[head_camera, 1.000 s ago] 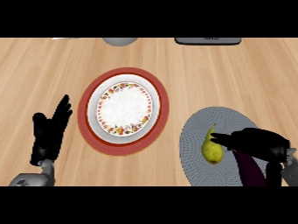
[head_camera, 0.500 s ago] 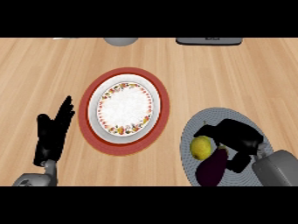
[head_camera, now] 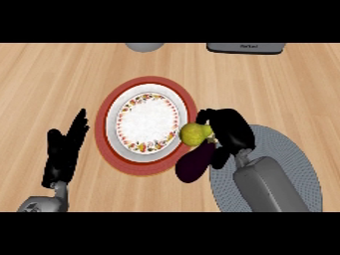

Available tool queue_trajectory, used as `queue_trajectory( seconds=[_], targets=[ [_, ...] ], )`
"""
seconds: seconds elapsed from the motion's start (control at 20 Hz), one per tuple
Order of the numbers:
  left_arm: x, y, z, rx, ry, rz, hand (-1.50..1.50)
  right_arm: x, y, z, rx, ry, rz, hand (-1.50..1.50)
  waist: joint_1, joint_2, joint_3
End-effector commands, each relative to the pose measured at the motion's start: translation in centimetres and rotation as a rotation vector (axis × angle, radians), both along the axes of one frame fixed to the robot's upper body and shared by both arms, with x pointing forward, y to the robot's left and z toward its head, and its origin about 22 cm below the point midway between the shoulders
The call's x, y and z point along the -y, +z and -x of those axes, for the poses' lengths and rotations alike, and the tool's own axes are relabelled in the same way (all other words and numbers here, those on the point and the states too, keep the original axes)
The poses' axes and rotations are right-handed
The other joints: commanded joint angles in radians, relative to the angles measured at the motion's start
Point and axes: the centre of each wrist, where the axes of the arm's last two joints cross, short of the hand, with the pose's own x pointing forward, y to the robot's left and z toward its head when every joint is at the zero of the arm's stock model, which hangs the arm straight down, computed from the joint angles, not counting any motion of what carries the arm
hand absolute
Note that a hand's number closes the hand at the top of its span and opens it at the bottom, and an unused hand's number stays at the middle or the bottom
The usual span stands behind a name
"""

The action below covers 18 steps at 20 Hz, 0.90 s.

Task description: Pick the eggplant from the placemat and place it in the plate

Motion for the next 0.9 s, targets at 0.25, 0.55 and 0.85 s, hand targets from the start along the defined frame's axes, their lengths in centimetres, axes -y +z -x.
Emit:
queue_trajectory(
  seconds=[0.25,0.55,0.85],
  targets=[
    [0.7,0.1,-0.4,-0.002,-0.061,-0.007,0.0,-6.4,7.9,-1.1,0.408,-0.44,-0.065,1.5,0.065,-0.003,-0.002],
    [2.1,-0.2,-0.7,0.0,-0.088,0.004,0.0,-10.2,11.1,-1.6,0.544,-0.723,-0.045,1.5,0.092,0.012,-0.002],
    [1.8,1.5,-2.2,0.026,-0.098,-0.006,0.0,-12.5,12.2,-2.3,0.542,-0.896,-0.024,1.5,0.096,0.021,0.002]
  ],
)
